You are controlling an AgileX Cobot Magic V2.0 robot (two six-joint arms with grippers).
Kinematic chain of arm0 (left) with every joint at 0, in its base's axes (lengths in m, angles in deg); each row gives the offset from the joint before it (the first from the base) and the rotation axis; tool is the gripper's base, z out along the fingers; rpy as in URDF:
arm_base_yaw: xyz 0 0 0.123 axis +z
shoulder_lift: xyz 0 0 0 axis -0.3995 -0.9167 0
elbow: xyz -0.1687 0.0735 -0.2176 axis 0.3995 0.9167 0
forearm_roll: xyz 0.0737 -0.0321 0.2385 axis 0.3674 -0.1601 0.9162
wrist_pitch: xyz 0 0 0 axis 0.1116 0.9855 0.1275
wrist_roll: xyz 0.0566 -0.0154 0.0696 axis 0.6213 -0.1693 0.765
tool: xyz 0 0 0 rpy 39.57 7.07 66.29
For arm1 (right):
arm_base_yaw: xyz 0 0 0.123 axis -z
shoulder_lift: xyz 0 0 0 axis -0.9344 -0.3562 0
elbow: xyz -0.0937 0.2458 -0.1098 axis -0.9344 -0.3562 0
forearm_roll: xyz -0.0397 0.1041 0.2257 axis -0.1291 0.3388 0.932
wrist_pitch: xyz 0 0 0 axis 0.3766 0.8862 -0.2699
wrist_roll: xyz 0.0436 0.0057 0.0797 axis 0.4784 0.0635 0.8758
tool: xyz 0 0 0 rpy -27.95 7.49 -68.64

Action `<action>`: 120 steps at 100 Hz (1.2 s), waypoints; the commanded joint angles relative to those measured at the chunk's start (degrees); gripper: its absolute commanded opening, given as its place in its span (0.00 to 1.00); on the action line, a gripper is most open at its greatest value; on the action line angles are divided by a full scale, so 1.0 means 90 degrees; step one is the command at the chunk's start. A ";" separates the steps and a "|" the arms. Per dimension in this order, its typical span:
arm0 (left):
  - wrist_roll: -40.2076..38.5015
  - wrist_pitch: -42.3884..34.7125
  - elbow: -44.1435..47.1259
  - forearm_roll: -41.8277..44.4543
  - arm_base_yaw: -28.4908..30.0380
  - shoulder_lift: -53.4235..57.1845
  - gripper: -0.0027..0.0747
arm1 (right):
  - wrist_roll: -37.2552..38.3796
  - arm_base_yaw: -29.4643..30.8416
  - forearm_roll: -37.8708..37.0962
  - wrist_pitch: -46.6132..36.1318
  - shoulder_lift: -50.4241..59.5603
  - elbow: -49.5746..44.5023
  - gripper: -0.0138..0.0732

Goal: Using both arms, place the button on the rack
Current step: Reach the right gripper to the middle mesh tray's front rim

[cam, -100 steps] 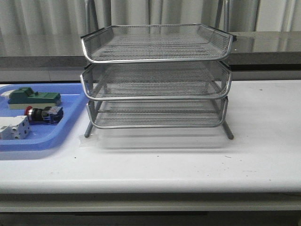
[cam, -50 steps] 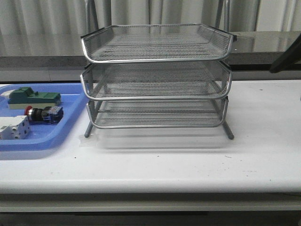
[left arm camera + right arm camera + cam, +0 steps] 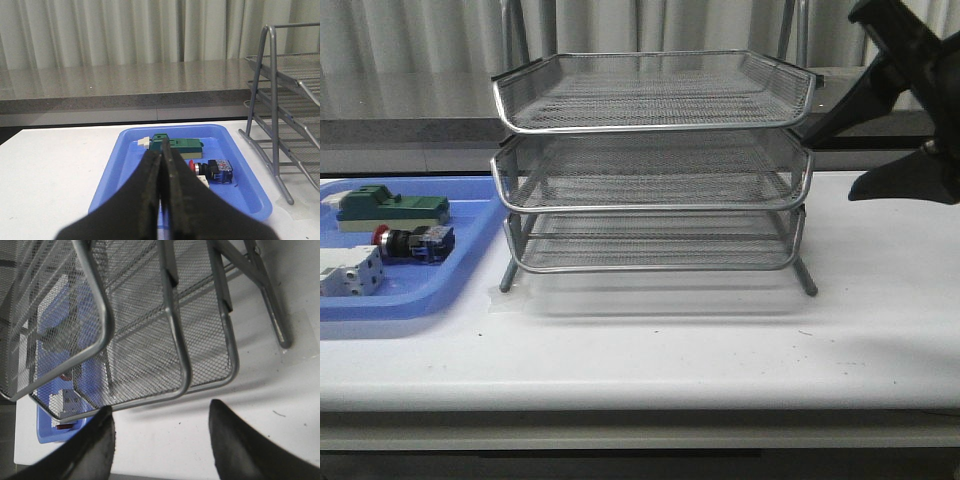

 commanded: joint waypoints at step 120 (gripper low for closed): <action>-0.0082 -0.0491 0.0307 -0.0049 -0.0010 0.0197 0.01 | -0.0744 -0.0002 0.0226 0.1098 -0.1634 0.0953 0.20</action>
